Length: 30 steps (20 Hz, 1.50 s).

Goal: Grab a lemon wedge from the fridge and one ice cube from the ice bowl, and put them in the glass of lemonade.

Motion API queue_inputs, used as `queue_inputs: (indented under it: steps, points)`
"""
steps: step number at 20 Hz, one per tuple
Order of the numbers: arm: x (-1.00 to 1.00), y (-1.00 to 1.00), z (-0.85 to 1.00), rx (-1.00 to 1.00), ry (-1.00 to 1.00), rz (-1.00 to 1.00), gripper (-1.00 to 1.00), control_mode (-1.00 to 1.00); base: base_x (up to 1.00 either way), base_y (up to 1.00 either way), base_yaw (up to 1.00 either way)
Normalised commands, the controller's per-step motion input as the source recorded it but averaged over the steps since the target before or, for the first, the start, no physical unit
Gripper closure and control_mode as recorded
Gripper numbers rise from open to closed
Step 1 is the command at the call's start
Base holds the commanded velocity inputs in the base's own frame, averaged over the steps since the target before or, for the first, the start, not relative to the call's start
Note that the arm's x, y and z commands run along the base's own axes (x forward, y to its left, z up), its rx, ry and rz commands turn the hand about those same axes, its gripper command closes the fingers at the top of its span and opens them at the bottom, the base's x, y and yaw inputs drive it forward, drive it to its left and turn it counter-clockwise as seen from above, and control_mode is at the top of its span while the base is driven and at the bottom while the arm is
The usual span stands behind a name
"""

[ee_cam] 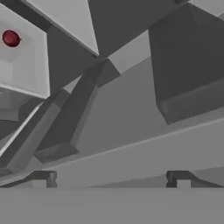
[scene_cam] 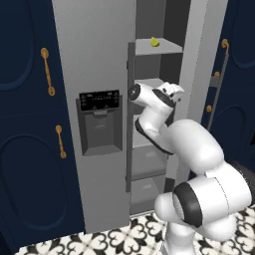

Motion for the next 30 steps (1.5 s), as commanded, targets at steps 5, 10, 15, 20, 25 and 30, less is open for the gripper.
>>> queue_inputs:
  steps: [5, 10, 15, 20, 25, 30]
  points:
    - [0.10, 0.02, 0.00, -0.12, 0.09, -0.02, -1.00, -1.00, 0.00, 0.00, 0.00]
    - [0.16, 0.19, -0.06, -0.18, 0.00, 0.00, -1.00, -1.00, 0.00, 0.00, 0.00]
    - [0.27, -0.02, -0.20, -0.14, 0.05, 0.00, -1.00, -1.00, 0.00, 0.00, 0.00]
    - [-0.16, -0.43, -0.01, -0.02, 0.00, -0.03, -1.00, -1.00, 0.00, 0.00, 0.00]
    - [-0.23, -0.63, 0.05, 0.00, 0.00, -0.08, -1.00, -1.00, 0.00, 0.00, 0.00]
    - [-0.34, -0.73, 0.04, 0.00, 0.00, -0.08, -1.00, -1.00, 0.00, 0.00, 0.00]
